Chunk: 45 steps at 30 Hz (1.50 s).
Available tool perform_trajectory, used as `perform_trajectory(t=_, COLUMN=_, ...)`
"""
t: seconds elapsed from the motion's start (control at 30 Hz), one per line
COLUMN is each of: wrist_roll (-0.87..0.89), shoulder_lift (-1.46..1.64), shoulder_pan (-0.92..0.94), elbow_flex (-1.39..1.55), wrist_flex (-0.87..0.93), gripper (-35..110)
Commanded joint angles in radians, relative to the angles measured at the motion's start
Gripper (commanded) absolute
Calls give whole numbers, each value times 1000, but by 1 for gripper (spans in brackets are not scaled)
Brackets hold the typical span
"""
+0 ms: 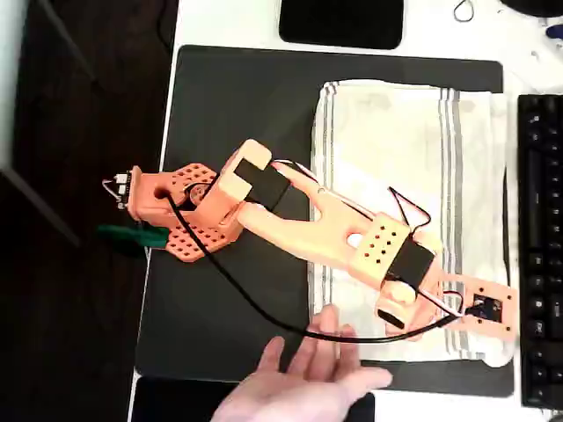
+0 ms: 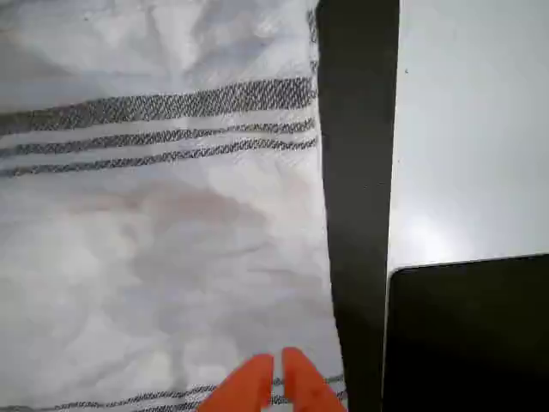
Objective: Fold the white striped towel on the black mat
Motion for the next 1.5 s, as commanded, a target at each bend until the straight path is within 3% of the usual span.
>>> perform_trajectory(t=0.0, wrist_roll=557, shoulder_lift=2085, shoulder_pan=-563, elbow_flex=2031, wrist_flex=-187, gripper=7)
perform_trajectory(t=0.73, wrist_roll=557, shoulder_lift=2085, shoulder_pan=-505, elbow_flex=2031, wrist_flex=-187, gripper=7)
perform_trajectory(t=0.87, wrist_roll=558, shoulder_lift=2085, shoulder_pan=-583, elbow_flex=2031, wrist_flex=-187, gripper=7)
perform_trajectory(t=1.0, wrist_roll=821, shoulder_lift=2085, shoulder_pan=-548, elbow_flex=2031, wrist_flex=-206, gripper=7)
perform_trajectory(t=1.2, wrist_roll=827, shoulder_lift=2085, shoulder_pan=-555, elbow_flex=2031, wrist_flex=-207, gripper=11)
perform_trajectory(t=1.27, wrist_roll=793, shoulder_lift=2085, shoulder_pan=-566, elbow_flex=2031, wrist_flex=-207, gripper=7)
perform_trajectory(t=1.33, wrist_roll=601, shoulder_lift=2085, shoulder_pan=-554, elbow_flex=2031, wrist_flex=-212, gripper=6)
perform_trajectory(t=1.47, wrist_roll=531, shoulder_lift=2085, shoulder_pan=-543, elbow_flex=2028, wrist_flex=-216, gripper=6)
